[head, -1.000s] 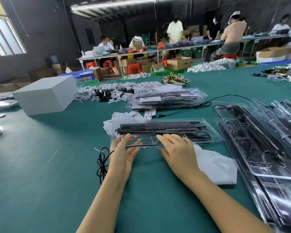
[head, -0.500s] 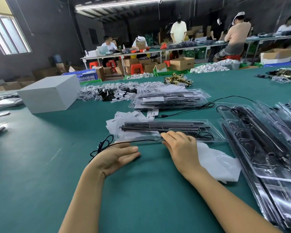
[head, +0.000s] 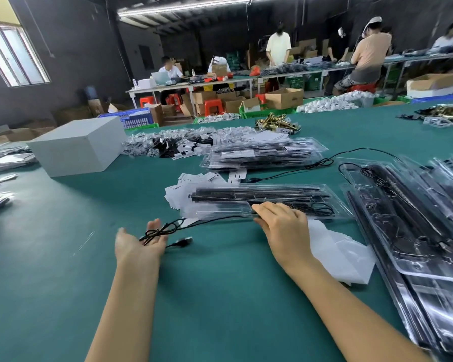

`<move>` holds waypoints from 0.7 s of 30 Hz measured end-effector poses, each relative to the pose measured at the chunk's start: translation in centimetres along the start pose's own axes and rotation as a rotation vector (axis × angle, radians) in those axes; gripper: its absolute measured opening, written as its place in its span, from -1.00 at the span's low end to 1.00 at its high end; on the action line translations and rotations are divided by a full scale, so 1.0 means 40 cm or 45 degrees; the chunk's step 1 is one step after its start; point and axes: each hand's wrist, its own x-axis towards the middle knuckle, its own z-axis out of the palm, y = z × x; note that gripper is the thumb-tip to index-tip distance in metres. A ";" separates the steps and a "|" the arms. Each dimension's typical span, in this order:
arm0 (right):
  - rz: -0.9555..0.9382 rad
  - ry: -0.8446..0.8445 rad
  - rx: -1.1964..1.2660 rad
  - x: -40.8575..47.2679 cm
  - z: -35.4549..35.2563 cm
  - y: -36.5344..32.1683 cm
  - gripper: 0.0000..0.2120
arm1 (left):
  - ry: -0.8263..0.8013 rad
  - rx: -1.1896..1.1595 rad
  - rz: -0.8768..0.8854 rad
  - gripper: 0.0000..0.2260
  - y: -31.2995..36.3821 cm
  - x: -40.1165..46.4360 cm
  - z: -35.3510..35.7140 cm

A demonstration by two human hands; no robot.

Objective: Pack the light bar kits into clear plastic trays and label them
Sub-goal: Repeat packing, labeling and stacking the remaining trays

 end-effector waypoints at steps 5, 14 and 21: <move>0.019 -0.178 -0.016 0.002 0.004 0.006 -0.73 | -0.186 0.391 0.432 -0.65 -0.013 -0.011 0.016; 0.079 -0.367 0.091 -0.006 -0.002 0.012 -0.53 | -0.892 1.293 1.165 -0.78 -0.130 -0.074 0.028; 0.067 0.317 0.355 -0.005 -0.052 -0.019 -0.68 | -1.321 2.492 1.515 -0.71 -0.248 -0.088 -0.027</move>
